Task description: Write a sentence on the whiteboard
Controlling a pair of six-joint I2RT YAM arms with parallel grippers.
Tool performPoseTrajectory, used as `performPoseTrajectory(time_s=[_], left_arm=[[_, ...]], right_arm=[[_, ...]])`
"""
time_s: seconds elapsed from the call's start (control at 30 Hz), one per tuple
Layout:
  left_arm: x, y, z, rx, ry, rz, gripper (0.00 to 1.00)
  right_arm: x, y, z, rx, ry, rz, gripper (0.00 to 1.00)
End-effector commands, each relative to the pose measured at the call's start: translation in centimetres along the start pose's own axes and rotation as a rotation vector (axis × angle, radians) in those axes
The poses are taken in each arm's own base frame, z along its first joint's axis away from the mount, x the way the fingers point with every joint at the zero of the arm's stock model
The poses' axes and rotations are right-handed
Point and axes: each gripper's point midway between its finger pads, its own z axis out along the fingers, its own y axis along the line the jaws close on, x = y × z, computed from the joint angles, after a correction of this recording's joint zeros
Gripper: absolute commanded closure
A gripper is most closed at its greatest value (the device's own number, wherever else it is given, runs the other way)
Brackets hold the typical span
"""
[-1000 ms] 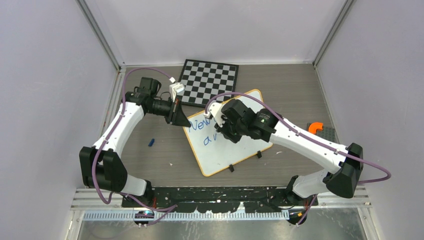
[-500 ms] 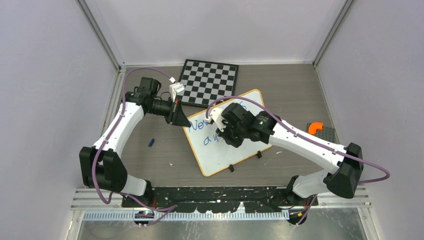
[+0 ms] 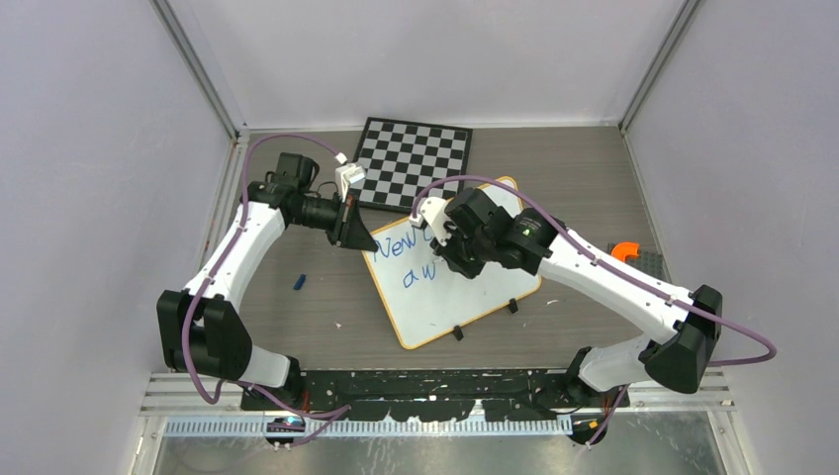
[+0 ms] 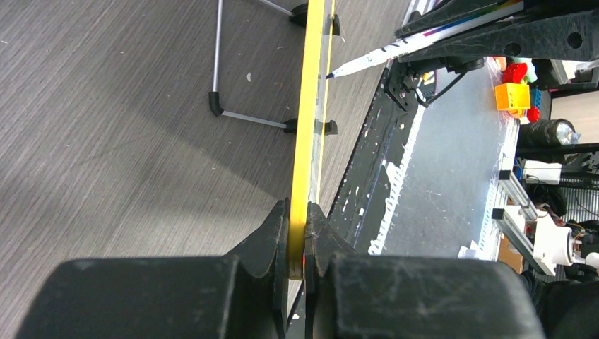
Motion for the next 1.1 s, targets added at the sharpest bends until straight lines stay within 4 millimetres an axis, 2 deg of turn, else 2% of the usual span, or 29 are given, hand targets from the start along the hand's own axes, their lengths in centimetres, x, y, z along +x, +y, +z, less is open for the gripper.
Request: performPoseTrajectory(time_s=[0.0,0.23,0.53,0.87,1.07], left_arm=[[0.0,1.4,0.1,-0.070,0.014,0.045,1.00],[0.0,1.5,0.2,-0.065,0.012,0.044,1.00],[0.0,1.3,0.1,-0.066,0.008,0.050,1.00],[0.2,1.5,0.2,-0.069,0.011,0.050,1.00],[0.2,1.6,0.3,-0.065,0.012,0.044,1.00]], right_arm=[[-0.9,0.3,-1.9,-0.029,-0.064,0.011,1.00],[-0.8,-1.3,-2.0,0.016,-0.076,0.060,1.00],[-0.4,-1.3,-0.9,0.019,-0.042,0.066,1.00],[0.9,-0.5,-1.1,-0.024,0.000,0.059,1.00],[1.3,-1.1,-0.6,0.009,0.019,0.057,1.00]])
